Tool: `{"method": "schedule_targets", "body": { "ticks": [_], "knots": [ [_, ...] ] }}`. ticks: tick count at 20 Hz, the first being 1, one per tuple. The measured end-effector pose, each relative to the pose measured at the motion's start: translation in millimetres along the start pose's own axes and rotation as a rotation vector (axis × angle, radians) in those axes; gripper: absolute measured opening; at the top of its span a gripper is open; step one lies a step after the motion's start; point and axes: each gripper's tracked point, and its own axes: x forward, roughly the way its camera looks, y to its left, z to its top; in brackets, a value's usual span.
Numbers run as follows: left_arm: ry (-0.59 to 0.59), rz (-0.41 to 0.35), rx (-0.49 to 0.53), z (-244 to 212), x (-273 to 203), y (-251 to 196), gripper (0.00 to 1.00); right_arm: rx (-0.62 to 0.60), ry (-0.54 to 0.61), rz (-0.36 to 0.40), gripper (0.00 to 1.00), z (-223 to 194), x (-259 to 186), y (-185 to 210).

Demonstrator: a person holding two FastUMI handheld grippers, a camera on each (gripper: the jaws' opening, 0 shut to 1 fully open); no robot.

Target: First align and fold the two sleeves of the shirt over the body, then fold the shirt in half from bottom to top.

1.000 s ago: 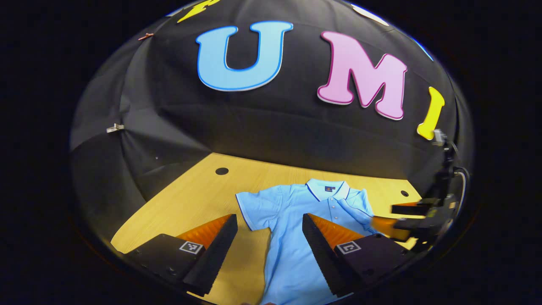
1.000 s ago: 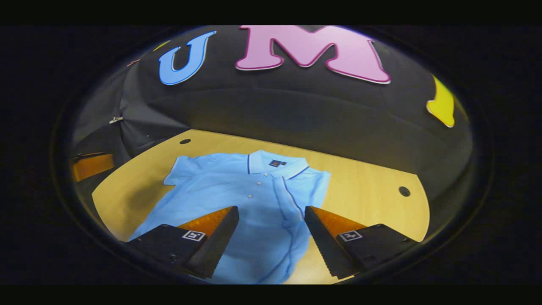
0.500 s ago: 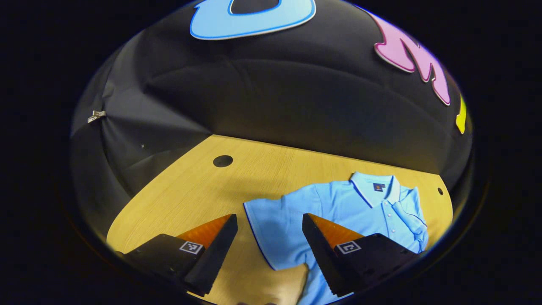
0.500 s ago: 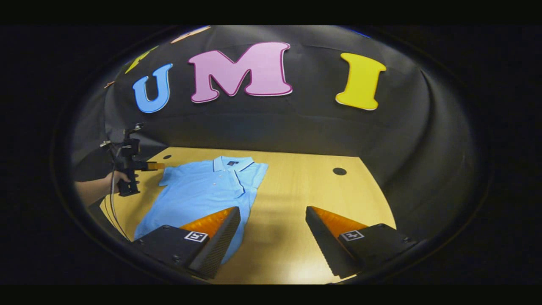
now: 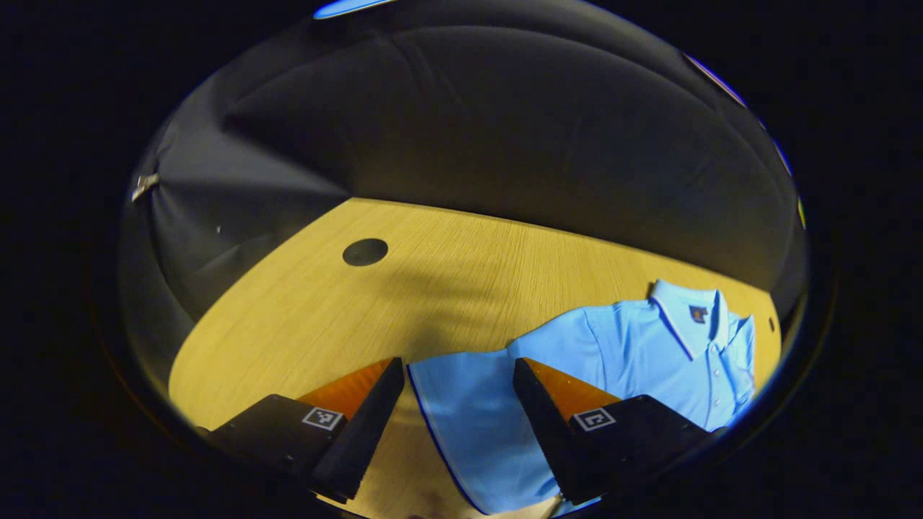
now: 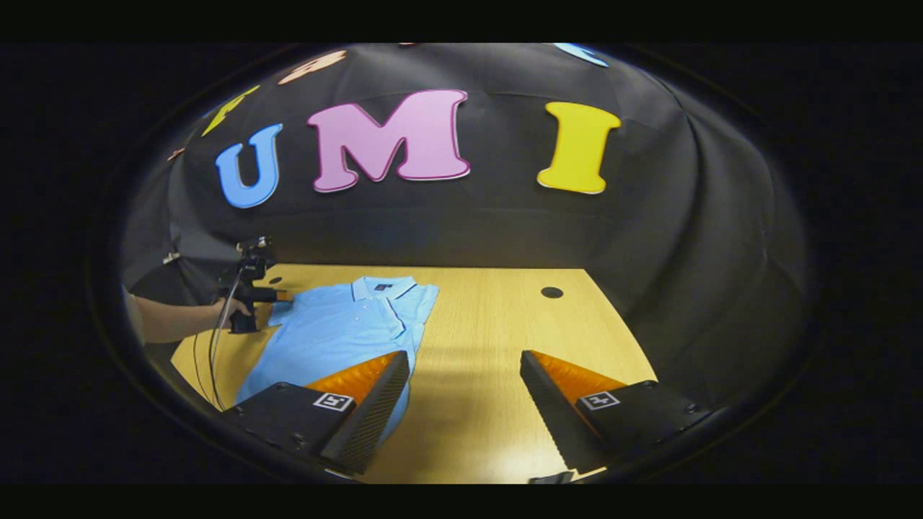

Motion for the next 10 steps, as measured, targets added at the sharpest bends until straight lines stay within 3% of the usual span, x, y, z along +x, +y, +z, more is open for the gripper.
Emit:
{"method": "schedule_targets", "body": {
  "ticks": [2,8,9,10],
  "knots": [
    [-0.001,-0.030,0.013,2,1,-8,0.98,0.056,0.007,-0.030,0.97,-4,0,-11],
    [-0.027,-0.047,0.024,9,4,-24,0.17,0.096,0.079,-0.032,0.97,-29,1,-6],
    [-0.027,-0.035,0.022,10,1,-24,0.08,0.085,0.082,-0.029,0.98,-31,0,-5],
    [-0.030,-0.018,0.037,12,-2,-24,0.07,0.075,0.082,-0.025,0.98,-31,-2,-3]
  ]
}}
